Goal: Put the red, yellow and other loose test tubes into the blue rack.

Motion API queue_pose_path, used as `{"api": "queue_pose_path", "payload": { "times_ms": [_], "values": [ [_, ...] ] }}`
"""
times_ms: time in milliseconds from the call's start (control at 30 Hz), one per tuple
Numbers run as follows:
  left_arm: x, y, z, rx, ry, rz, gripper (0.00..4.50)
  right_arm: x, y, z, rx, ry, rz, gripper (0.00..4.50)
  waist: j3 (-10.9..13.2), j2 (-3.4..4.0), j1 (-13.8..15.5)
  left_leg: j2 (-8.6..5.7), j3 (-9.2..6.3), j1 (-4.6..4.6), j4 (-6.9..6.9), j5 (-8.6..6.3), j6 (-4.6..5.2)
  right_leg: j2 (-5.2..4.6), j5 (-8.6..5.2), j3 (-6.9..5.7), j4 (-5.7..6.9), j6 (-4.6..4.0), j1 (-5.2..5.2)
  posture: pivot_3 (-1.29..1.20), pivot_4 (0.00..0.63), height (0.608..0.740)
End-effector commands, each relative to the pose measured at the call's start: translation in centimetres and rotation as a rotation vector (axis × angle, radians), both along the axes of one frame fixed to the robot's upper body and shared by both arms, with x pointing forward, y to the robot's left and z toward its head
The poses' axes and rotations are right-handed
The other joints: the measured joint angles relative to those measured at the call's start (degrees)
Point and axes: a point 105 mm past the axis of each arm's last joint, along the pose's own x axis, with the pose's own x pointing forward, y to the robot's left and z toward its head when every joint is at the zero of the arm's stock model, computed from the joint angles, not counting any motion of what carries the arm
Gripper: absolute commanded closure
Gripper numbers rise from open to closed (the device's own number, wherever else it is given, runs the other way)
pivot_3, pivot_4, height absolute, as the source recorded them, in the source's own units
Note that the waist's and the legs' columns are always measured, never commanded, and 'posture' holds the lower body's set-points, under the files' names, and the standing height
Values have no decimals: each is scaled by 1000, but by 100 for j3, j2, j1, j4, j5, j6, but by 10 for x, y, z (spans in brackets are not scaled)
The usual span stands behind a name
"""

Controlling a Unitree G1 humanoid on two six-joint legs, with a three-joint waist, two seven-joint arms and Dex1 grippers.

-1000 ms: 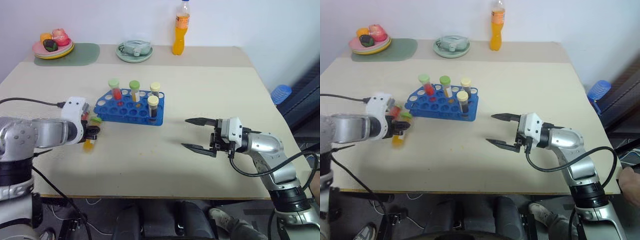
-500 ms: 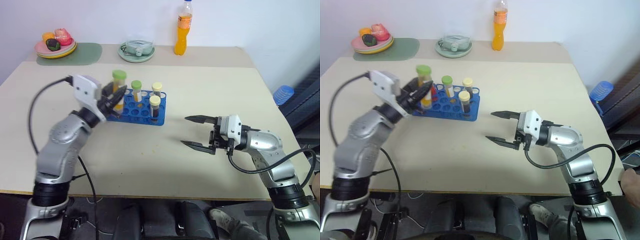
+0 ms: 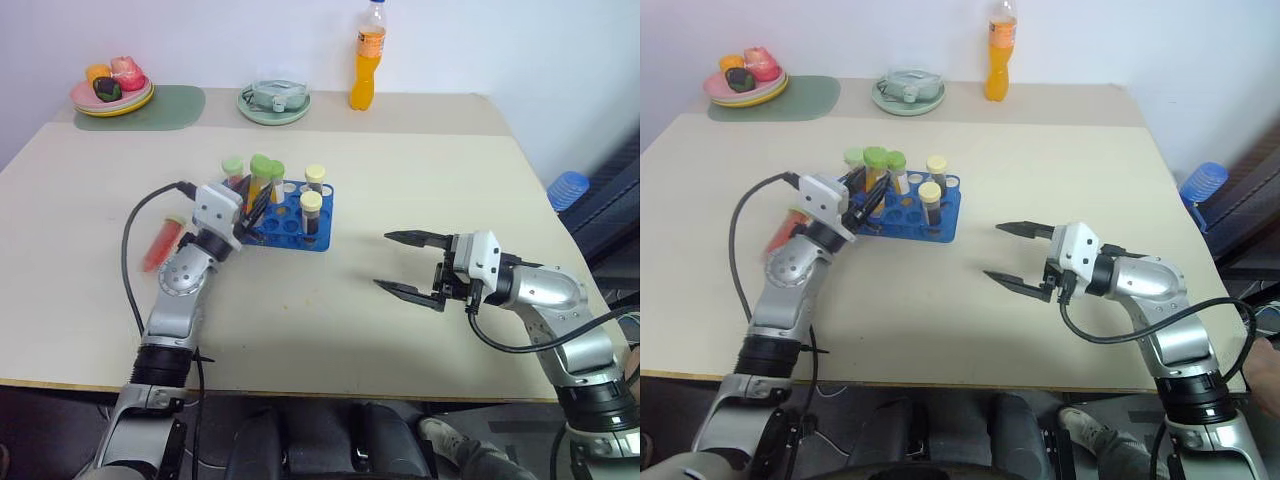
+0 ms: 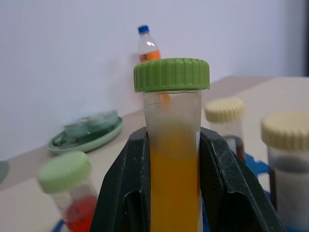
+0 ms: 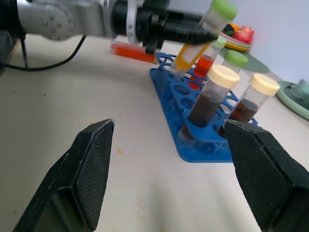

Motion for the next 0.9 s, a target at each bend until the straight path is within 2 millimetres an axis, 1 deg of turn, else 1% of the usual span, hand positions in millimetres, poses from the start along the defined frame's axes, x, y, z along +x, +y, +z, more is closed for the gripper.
{"api": "queue_pose_path", "payload": {
  "times_ms": [33, 133, 267, 400, 600, 733, 867, 900],
  "values": [
    [-1, -11, 3, 14, -56, -37, 3737, -4, -3, 13, 3, -53, -10, 789, 0, 0, -1, 0, 0, 0, 0, 0, 0, 0, 0, 0, 0, 0, 0, 0, 150, 740],
    [1, -17, -3, 17, -50, -50, 3737, -4, -3, 14, 2, -55, -15, 789, -1, 0, -5, 0, 0, 0, 0, -1, 1, 0, 0, 0, 1, 0, 0, 0, 150, 740],
    [1, -24, -2, 2, -58, -72, 3737, -3, -4, 17, -4, -61, -19, 789, -1, 0, -11, 1, 0, 1, 0, -5, 8, 0, 0, 0, 1, 0, 0, 0, 150, 740],
    [4, -27, -6, -15, -35, -80, 3737, -3, -4, 19, -3, -65, -21, 789, -1, 0, 9, 0, 0, 1, 1, -6, 10, 0, 0, 0, 0, 0, 1, 0, 150, 740],
    [8, -19, -15, -75, 2, -67, 3737, -2, -2, 21, -2, -71, -18, 789, -2, 0, 86, 0, 1, 1, 2, -6, 10, 0, 0, 0, -3, 0, 3, 0, 150, 740],
    [2, -15, -22, -100, 6, -98, 3737, -2, -1, 21, -1, -73, -17, 789, -2, 0, 86, 0, 2, 1, 2, -6, 10, 0, 0, 0, -6, 0, 3, 0, 150, 740],
    [1, -11, -28, -125, 30, -96, 3737, -2, 0, 22, 0, -75, -14, 789, -2, 0, 84, 1, 2, 1, 2, -7, 12, 0, 0, 0, -7, 0, 3, 0, 150, 740],
    [0, -12, -30, -151, 57, -128, 3737, -2, 0, 22, 0, -75, -13, 789, -2, 0, 84, 1, 2, 1, 2, -8, 13, 0, 0, 0, -7, 0, 3, 0, 150, 740]
  ]
}}
